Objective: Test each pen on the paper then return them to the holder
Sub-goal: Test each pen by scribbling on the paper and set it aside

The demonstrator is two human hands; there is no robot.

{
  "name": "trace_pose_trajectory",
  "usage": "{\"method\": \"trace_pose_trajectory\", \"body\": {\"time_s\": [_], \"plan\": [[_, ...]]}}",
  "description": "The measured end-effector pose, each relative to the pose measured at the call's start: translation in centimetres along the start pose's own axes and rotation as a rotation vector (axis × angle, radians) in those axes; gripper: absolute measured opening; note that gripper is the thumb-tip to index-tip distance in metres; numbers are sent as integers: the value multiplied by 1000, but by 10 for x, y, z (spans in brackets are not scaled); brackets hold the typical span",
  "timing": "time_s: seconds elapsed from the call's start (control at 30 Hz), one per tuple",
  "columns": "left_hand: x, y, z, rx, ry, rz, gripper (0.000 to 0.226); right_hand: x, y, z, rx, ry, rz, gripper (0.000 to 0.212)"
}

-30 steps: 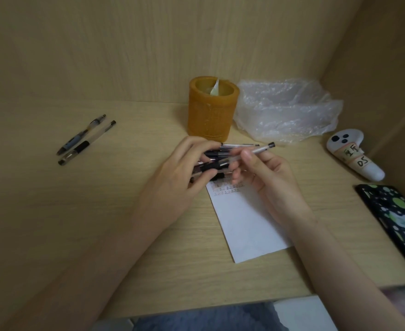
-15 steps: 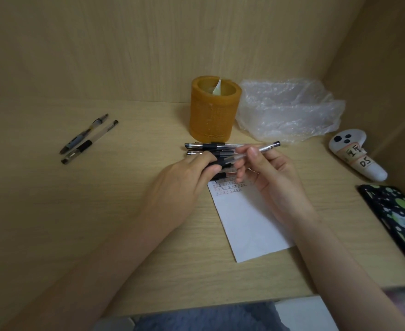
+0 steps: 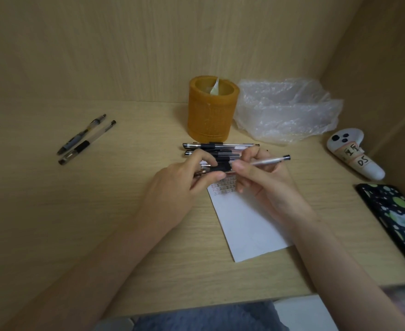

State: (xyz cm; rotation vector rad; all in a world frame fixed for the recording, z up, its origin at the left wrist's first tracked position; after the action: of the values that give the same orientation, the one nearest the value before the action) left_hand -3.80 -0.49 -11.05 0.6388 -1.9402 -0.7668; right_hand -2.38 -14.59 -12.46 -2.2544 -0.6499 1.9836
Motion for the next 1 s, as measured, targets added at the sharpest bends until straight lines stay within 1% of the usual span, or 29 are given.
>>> {"method": "trace_pose_trajectory", "body": {"time_s": [0.07, 0.13, 0.17, 0.2, 0.27, 0.4, 0.47, 0.57, 0.63, 0.73, 0.83, 1.0], "plan": [[0, 0, 0, -3, 1, -16, 50, 2, 2, -1, 37, -21, -64, 23], [-3, 2, -1, 12, 17, -38, 44, 0, 12, 0, 129, -19, -170, 10], [-5, 4, -1, 24, 31, -47, 39, -2, 18, 1, 188, -17, -210, 10], [-8, 5, -1, 35, 50, -53, 35, -3, 25, 2, 233, -17, -219, 19], [-14, 6, -2, 42, 82, -69, 33, -4, 32, 3, 261, -32, -147, 35], [-12, 4, -1, 7, 100, -80, 36, 3, 31, 2, 255, -128, -14, 49], [-13, 2, -1, -29, 95, -81, 35, 3, 35, 4, 313, -120, 43, 48], [-12, -5, 0, -122, 76, -153, 34, -4, 42, 10, 416, -49, 188, 36], [-11, -9, 1, -171, 72, -197, 34, -8, 41, 12, 439, -1, 284, 31], [-12, -11, 2, -185, 74, -221, 45, -11, 39, 10, 454, 65, 378, 35], [-13, -13, 2, -218, 95, -226, 53, -10, 43, 10, 486, 67, 412, 36], [-12, -14, 3, -245, 106, -217, 53, -12, 46, 12, 544, 80, 540, 40]]}}
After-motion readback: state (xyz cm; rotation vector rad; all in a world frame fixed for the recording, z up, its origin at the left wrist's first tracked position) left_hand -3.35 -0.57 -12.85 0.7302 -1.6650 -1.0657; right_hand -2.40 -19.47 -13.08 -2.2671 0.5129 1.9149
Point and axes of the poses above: each hand's wrist, its own z-axis away from the middle knuckle, its own y-axis out of the back of the hand, x = y × z, the point moved 8 cm from there along -z, towards the middle knuckle, and after that the axes turned 4 degrees about -z, right-handed, at the moved point
